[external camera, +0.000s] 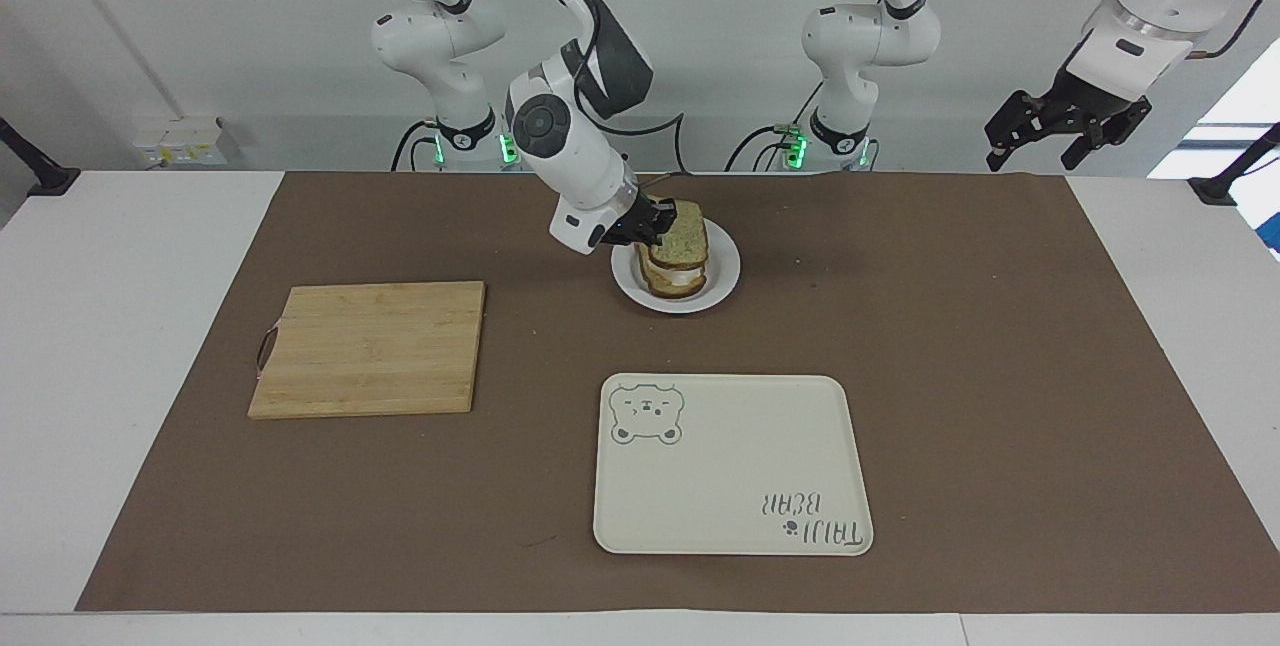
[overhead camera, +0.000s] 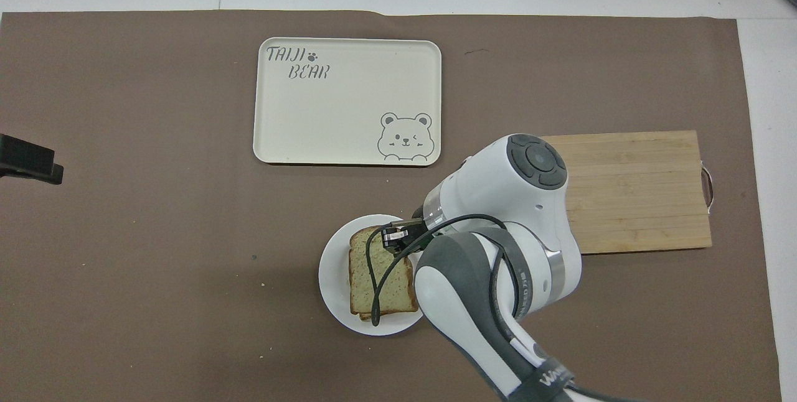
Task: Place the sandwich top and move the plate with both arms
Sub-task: 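Lay the bread slice on top of the egg toast with the right gripper, then release the bread and withdraw the right gripper toward the board, then move the left gripper toward the plate rim while the right gripper retracts, then close the left gripper on the white plate rim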
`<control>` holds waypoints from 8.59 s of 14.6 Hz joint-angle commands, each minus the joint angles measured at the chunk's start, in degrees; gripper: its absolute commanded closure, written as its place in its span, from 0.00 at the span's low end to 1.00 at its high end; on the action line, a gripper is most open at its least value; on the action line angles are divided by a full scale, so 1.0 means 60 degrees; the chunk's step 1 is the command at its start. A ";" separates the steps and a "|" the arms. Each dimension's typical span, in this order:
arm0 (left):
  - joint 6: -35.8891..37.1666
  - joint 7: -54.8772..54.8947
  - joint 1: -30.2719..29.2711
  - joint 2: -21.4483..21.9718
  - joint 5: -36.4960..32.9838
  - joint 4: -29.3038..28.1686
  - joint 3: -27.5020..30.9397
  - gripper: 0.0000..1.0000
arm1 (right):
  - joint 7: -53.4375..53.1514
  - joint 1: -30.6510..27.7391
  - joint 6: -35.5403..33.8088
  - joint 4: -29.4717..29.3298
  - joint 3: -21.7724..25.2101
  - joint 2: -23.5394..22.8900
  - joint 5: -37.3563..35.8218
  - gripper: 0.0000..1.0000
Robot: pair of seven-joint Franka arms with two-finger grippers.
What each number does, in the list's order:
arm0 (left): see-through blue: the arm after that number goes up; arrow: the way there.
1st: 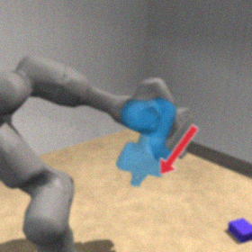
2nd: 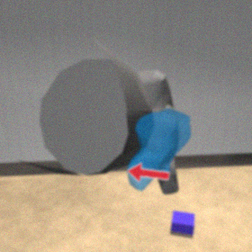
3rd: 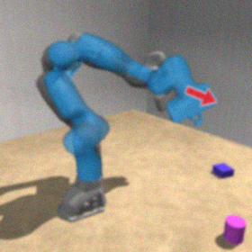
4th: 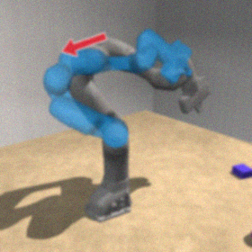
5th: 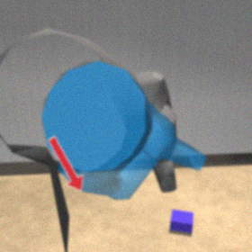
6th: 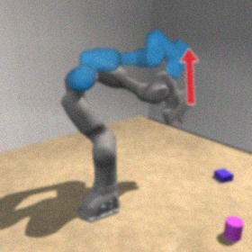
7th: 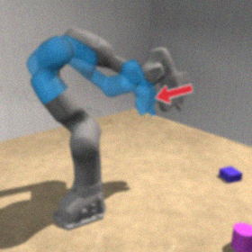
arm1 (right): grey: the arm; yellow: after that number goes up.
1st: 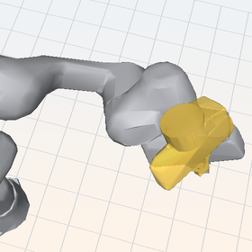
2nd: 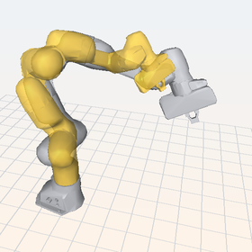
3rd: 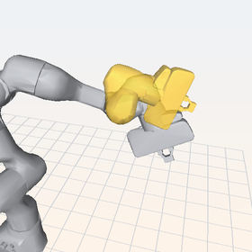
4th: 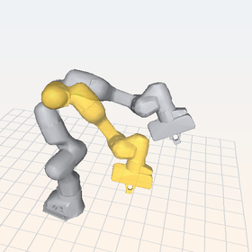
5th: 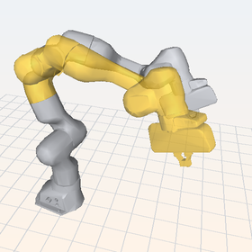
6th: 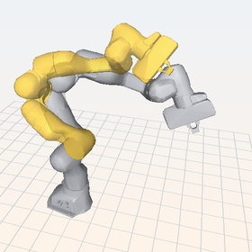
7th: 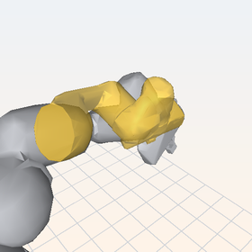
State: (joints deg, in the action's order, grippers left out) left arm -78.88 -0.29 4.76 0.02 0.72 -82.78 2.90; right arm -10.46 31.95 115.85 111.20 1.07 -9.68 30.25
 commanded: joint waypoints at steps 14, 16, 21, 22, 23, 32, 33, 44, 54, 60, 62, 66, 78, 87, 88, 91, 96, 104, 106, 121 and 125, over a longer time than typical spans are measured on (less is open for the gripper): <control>0.0066 0.0092 -0.0076 0.0202 -0.0120 -0.0164 -0.0043 0.00 | 0.0029 0.0094 0.1478 0.0774 0.0041 -0.0658 0.0262 1.00; 0.0066 0.0092 -0.0076 0.0202 -0.0120 -0.0178 -0.0043 0.00 | -0.0044 0.0152 0.1464 0.0803 0.0041 -0.0614 0.0262 1.00; 0.0080 0.0092 -0.0062 0.0202 -0.0120 -0.0163 -0.0043 0.00 | -0.0103 0.0577 0.1420 0.0862 0.0027 -0.0497 0.0247 1.00; 0.0081 0.0092 -0.0076 0.0202 -0.0120 -0.0163 -0.0043 0.00 | -0.0016 0.0578 0.1420 0.0876 0.0041 -0.0497 0.0247 1.00; 0.0081 0.0092 -0.0062 0.0202 -0.0120 -0.0178 -0.0043 0.00 | 0.0101 0.0578 0.1420 0.0876 0.0041 -0.0497 0.0232 1.00; 0.0080 0.0092 -0.0062 0.0202 -0.0120 -0.0178 -0.0043 0.00 | 0.0601 0.0504 0.1390 0.0672 0.0099 -0.0556 -0.0147 0.00; 0.0066 0.0092 -0.0062 0.0202 -0.0120 -0.0164 -0.0043 0.00 | 0.0586 0.0475 0.1390 0.0570 0.0100 -0.0526 -0.0381 0.00; 0.0066 0.0092 -0.0076 0.0202 -0.0120 -0.0164 -0.0043 0.00 | 0.0571 -0.1895 0.0352 0.0379 0.0158 0.0851 -0.3325 0.00; 0.0066 0.0092 -0.0062 0.0202 -0.0120 -0.0163 -0.0043 0.00 | 0.0659 -0.3551 -0.1949 -0.1394 0.0173 0.1055 -0.4367 0.00; 0.0081 0.0136 0.0069 0.0202 0.0025 -0.0178 -0.0101 0.00 | 0.0659 -0.4241 -0.1979 -0.1409 0.0188 0.1978 -0.5127 0.00; 0.0052 0.0005 0.0100 0.0216 0.0158 -0.0236 -0.0233 0.00 | 0.0659 -0.4387 -0.1979 -0.1569 0.0202 0.2052 -0.5290 0.00; -0.1203 -0.0025 0.0099 0.0771 0.0451 -0.2091 -0.0233 0.00 | 0.0674 -0.4579 -0.2271 -0.2095 0.0202 0.2052 -0.5567 0.00; -0.4649 0.1803 -0.0061 0.1168 0.3510 -0.5771 -0.0219 0.00 | 0.0717 -0.4637 -0.5084 -0.3431 0.0407 0.2710 -0.5686 0.00; -0.4768 0.3373 -0.0135 0.1168 0.4903 -0.6711 -0.0219 0.00 | 0.2195 -0.4915 -0.5259 -0.3210 0.0554 0.2843 -0.5496 0.00; -0.4768 0.3678 -0.0149 0.1168 0.5078 -0.6856 -0.0204 0.00 | 0.2212 -0.4916 -0.5289 -0.3196 0.0655 0.2843 -0.5495 0.00; -0.4855 0.4426 -0.0325 0.0964 0.5489 -0.7179 -0.0204 0.00 | 0.2212 -0.4916 -0.5333 -0.3108 0.0920 0.2902 -0.5495 0.00; -0.5572 0.5979 -0.0545 0.0788 0.7507 -0.8525 -0.0204 0.00 | 0.1816 -0.4989 -0.5421 -0.3240 0.0935 0.2756 -0.5041 0.00; -0.8180 0.6098 0.1856 0.0598 1.0409 -0.9816 -0.0234 0.00 | 0.1890 -0.4784 -0.5056 -0.3138 0.0847 0.2755 -0.5319 0.00; -0.8225 0.6098 0.2163 0.0436 1.0864 -0.9831 -0.0234 0.00 | 0.1875 -0.4784 -0.5040 -0.3079 0.0818 0.2785 -0.5451 0.00; -0.8196 0.6787 0.2795 0.0304 1.3209 -1.0827 -0.0248 0.00 | 0.1860 -0.4828 -0.5143 -0.3269 0.0788 0.2667 -0.5349 0.00; -0.8196 0.6801 0.2926 0.0231 1.3386 -1.0827 -0.0248 0.36 | 0.1889 -0.4842 -0.5099 -0.3211 0.0803 0.2711 -0.5378 0.00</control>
State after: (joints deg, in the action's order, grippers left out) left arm -126.78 39.30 20.09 0.91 79.15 -146.76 0.56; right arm 0.96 3.36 84.64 91.70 6.20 6.37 -1.72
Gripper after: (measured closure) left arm 0.066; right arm 0.000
